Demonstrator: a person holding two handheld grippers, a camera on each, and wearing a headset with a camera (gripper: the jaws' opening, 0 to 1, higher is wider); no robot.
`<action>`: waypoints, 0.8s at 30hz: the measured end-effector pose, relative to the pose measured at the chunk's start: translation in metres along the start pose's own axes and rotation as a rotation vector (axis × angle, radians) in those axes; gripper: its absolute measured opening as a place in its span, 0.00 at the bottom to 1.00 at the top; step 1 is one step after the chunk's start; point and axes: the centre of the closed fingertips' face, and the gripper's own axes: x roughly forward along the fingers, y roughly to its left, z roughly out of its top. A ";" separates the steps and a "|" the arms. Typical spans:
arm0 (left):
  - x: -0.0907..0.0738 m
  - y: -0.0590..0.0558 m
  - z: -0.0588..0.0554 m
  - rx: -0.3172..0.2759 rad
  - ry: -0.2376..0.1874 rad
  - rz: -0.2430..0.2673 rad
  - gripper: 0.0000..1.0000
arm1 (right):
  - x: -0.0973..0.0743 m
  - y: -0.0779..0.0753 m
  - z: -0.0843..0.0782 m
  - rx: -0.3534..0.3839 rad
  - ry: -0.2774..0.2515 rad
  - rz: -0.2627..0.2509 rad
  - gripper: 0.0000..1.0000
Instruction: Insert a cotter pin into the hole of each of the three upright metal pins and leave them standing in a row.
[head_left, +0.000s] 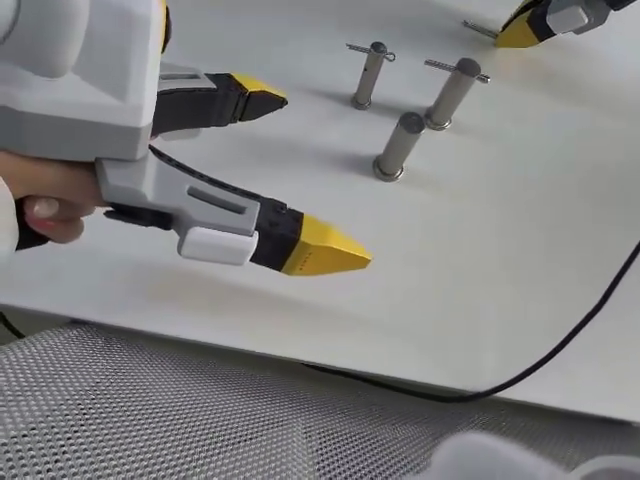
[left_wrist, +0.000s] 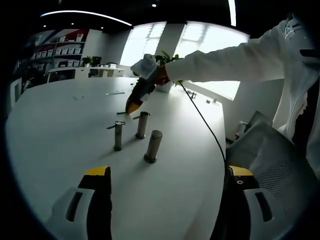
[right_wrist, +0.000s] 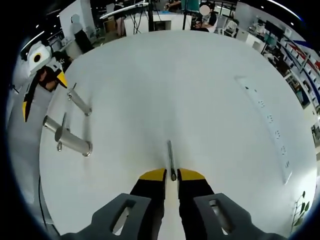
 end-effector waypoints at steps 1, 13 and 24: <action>0.000 0.000 0.000 0.000 0.002 -0.002 0.95 | 0.000 -0.001 0.000 -0.009 0.003 -0.004 0.03; 0.004 -0.001 -0.002 0.011 0.006 -0.009 0.94 | 0.002 -0.002 0.003 -0.043 0.013 -0.018 0.00; 0.003 0.001 -0.003 -0.017 0.010 0.003 0.90 | 0.002 -0.001 0.004 -0.130 0.020 -0.049 0.00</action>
